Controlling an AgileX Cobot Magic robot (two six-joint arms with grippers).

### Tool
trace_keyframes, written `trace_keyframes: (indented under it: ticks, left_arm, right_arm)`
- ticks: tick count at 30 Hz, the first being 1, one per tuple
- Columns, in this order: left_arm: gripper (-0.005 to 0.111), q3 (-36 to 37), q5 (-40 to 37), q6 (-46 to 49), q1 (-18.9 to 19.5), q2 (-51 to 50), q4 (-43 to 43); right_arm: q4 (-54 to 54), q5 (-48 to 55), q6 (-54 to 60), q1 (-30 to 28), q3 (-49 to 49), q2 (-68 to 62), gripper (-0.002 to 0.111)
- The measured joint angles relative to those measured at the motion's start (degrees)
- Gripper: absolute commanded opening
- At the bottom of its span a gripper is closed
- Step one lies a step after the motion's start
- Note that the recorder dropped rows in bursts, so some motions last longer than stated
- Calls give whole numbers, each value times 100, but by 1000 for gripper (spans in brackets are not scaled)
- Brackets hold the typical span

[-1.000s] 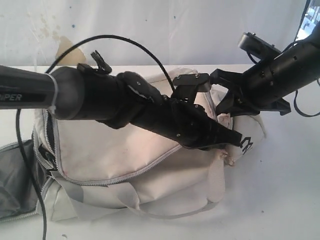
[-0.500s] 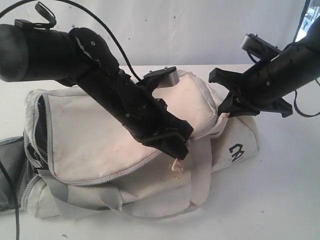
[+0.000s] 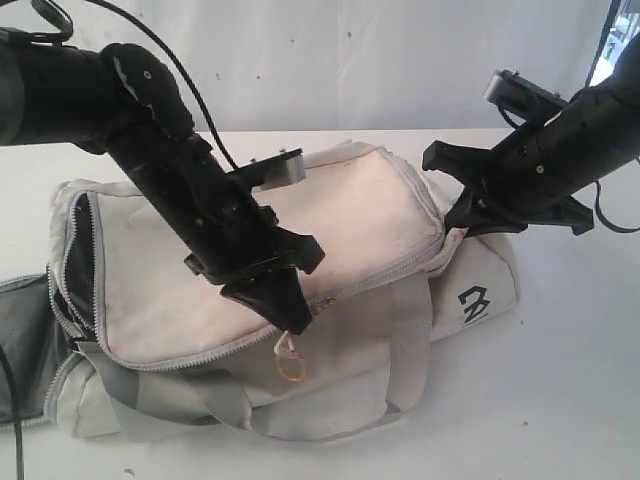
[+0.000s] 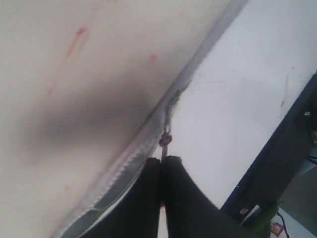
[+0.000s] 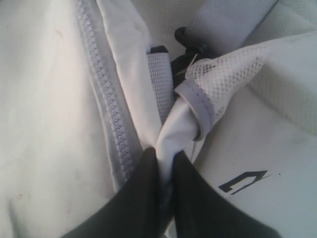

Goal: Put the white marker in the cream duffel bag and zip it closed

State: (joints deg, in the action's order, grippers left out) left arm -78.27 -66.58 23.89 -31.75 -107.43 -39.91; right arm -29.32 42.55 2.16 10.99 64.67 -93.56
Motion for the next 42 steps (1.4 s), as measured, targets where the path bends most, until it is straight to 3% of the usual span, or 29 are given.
trace_keyframes:
  ticks: [6, 15, 27, 37, 42]
  left_arm:
    - [0, 11, -102, -421, 415, 305, 455]
    - [0, 19, -188, -1183, 944, 1035, 2200]
    - [0, 33, -310, -1352, 1768, 1665, 3201]
    - [0, 66, -319, -1505, 2336, 1816, 3346]
    - [0, 66, -319, -1762, 2684, 1942, 4154]
  right_arm:
    - [103, -119, -13, 0, 0, 0, 0]
    - [165, -256, -76, 0, 0, -144, 0]
    - [225, -370, -136, -149, 0, -152, 0]
    - [81, -257, -158, -247, 0, -152, 0]
    - [330, -245, -157, -302, 0, -166, 0]
